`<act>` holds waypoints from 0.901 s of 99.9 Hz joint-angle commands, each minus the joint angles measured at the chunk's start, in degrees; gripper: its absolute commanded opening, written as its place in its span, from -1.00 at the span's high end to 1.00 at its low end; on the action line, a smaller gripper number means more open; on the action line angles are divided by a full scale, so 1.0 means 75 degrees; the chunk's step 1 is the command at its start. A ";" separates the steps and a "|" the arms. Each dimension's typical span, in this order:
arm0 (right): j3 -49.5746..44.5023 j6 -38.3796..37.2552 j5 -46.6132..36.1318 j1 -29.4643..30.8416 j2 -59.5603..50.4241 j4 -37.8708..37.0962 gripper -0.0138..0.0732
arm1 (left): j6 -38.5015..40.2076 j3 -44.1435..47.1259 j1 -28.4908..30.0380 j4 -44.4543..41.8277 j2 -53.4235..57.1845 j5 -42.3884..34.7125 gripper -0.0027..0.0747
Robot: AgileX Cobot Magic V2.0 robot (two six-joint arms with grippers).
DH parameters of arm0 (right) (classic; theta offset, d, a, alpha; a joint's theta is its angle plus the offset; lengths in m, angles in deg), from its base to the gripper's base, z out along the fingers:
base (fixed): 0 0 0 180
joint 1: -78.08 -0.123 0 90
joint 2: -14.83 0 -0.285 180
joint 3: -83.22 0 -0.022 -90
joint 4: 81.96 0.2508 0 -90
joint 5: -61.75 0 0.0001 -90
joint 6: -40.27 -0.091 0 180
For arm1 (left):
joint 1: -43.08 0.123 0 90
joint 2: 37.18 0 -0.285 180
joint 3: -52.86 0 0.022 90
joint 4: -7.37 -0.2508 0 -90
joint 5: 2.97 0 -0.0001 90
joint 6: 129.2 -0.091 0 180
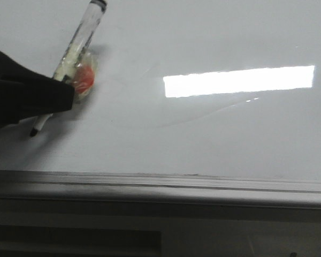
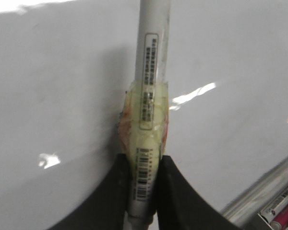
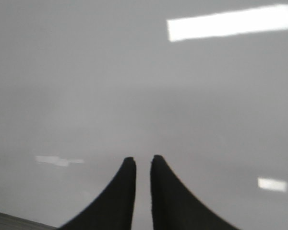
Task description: Write number 2 on whiteboard
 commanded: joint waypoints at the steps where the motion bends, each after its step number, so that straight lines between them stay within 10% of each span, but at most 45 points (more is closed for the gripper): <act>1: 0.0511 0.0290 -0.0821 -0.0884 0.0279 -0.0010 0.28 | -0.0005 -0.0514 -0.0136 -0.1277 0.0320 -0.0147 0.98; 39: 0.1305 0.1334 -0.1279 -0.4910 0.2576 0.0092 0.05 | -0.0005 -0.1326 -0.1494 -0.4799 0.0430 0.1743 0.98; 90: 0.2127 0.1471 -0.2347 -0.6955 0.5784 0.0277 0.05 | -0.0005 -0.1326 -0.1617 -0.5449 0.0430 0.1758 0.98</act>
